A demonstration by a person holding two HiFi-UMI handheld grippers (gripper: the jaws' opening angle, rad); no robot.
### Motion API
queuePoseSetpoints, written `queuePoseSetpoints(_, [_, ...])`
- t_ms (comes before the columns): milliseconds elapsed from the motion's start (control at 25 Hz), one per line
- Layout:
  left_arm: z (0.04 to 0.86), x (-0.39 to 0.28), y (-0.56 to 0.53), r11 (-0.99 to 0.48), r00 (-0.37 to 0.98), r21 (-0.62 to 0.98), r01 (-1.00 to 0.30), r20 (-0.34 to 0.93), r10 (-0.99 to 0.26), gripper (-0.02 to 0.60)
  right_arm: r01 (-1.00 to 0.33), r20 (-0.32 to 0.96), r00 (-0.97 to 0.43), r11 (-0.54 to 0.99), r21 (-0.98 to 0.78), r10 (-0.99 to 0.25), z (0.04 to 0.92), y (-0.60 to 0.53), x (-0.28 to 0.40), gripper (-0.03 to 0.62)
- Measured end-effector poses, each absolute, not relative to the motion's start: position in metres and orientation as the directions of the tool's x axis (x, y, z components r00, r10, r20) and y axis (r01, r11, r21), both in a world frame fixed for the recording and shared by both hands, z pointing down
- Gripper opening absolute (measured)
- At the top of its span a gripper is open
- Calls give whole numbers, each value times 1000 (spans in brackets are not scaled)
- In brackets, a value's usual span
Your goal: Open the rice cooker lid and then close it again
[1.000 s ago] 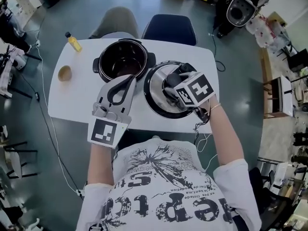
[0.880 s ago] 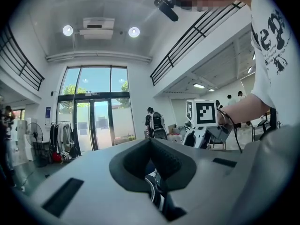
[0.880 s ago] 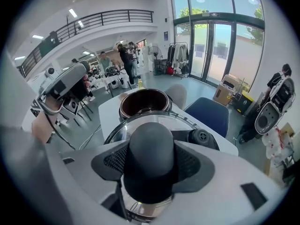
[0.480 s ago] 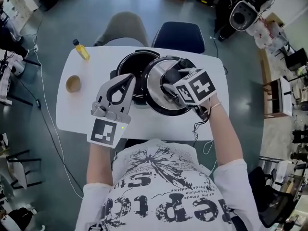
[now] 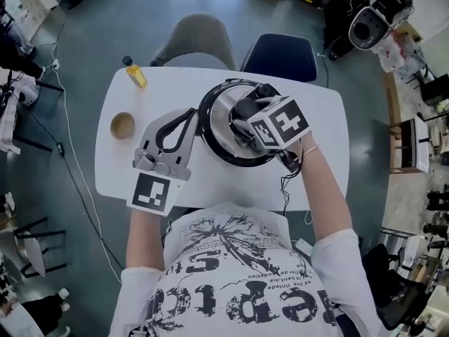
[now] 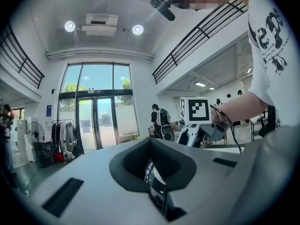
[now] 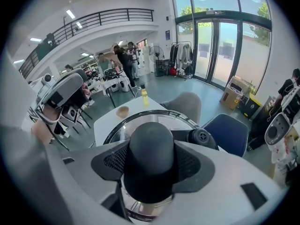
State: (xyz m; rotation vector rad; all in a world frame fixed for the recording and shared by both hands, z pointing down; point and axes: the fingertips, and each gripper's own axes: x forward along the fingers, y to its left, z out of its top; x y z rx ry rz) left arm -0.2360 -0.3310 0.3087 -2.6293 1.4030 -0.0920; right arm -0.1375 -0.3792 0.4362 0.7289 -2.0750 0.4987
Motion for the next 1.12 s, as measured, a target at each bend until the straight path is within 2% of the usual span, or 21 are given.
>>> queuePoseSetpoints(520, [317, -262, -356, -573, 582, -152, -805, -15, -813, 14, -688, 868, -373, 726, -20, -329, 458, -406, -153, 295])
queuePoseSetpoints(920, [325, -265, -360, -580, 586, -137, -803, 3, -811, 14, -698, 869, -385, 714, -55, -310, 463, -415, -160, 299])
queuePoseSetpoints(1120, [324, -259, -354, -584, 590, -141, -800, 1, -808, 14, -682, 840, -422, 730, -46, -341, 461, -412, -161, 307])
